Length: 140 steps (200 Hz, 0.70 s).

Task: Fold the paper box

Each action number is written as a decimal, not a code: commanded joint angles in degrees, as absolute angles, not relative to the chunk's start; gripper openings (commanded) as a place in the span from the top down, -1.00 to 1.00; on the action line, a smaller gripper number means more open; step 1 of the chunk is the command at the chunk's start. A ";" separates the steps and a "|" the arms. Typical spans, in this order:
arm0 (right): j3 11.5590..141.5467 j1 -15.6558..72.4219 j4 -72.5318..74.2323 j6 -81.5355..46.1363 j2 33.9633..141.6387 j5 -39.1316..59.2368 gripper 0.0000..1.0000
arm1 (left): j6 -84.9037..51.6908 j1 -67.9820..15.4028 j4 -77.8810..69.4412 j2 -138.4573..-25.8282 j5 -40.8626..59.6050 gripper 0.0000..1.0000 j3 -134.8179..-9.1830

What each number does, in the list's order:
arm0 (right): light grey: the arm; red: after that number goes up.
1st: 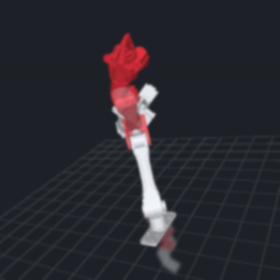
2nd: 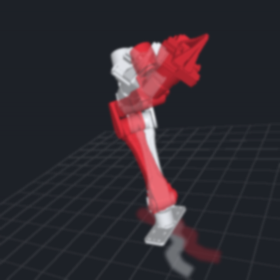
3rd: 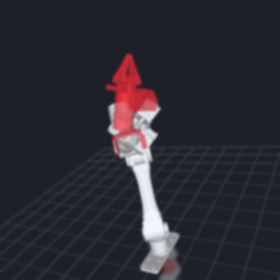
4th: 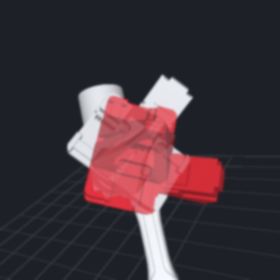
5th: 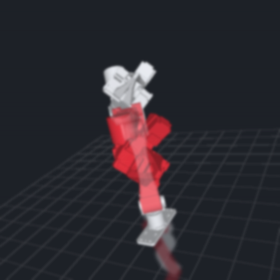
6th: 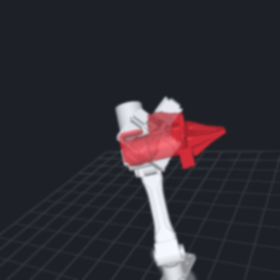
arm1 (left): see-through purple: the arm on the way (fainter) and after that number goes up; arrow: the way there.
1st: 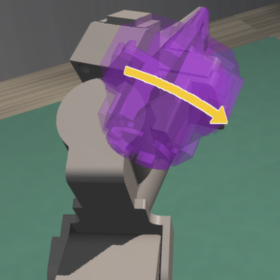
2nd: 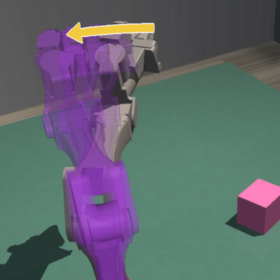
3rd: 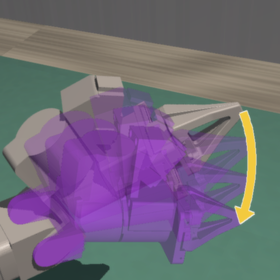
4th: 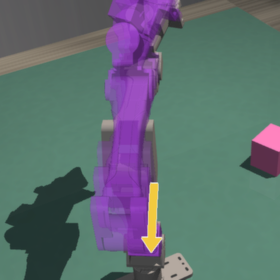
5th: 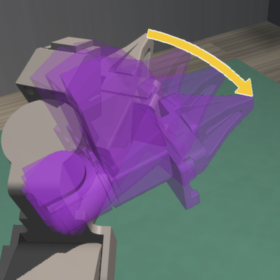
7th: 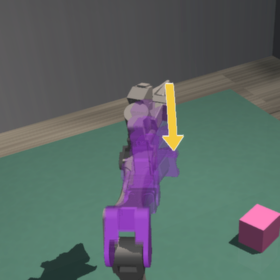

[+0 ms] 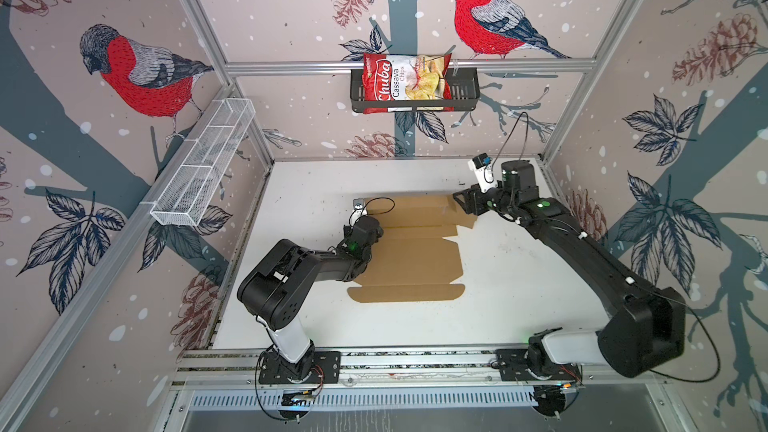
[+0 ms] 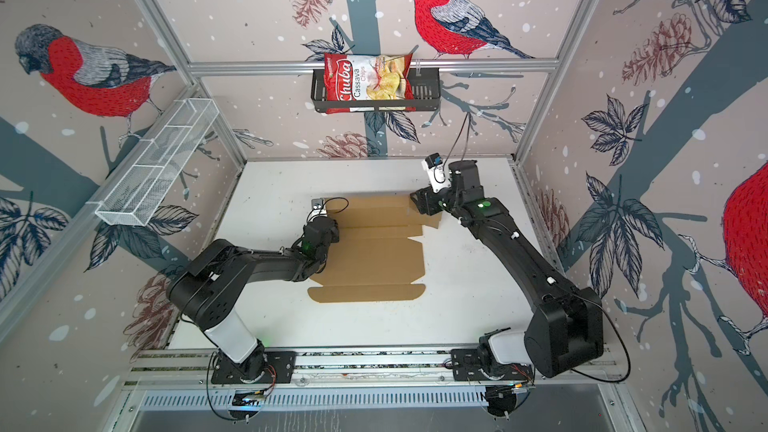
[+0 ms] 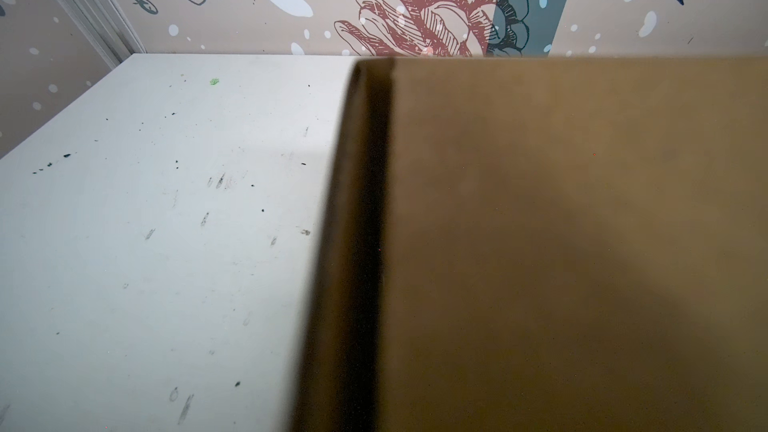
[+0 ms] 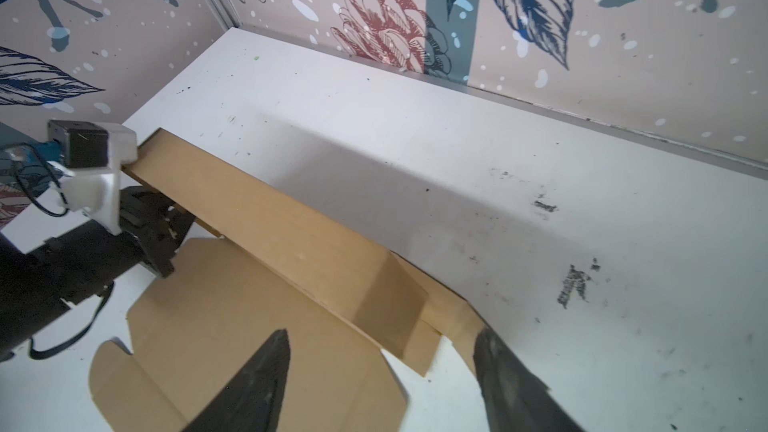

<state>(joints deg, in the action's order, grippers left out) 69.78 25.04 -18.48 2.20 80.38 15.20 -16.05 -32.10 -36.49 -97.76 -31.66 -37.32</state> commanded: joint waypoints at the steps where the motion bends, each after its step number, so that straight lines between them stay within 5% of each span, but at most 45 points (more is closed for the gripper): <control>1: 75.20 30.84 -20.55 -1.76 85.33 8.71 -0.39 | -14.52 -32.20 -33.95 -97.62 -31.07 1.00 -37.20; 58: 88.24 37.73 -25.66 -4.51 98.87 5.67 -0.18 | -14.40 -32.18 -33.14 -97.34 -31.38 1.00 -37.53; 140: 85.64 37.44 -25.26 -4.65 105.06 7.29 -0.05 | -14.57 -32.18 -32.69 -96.73 -31.38 1.00 -37.67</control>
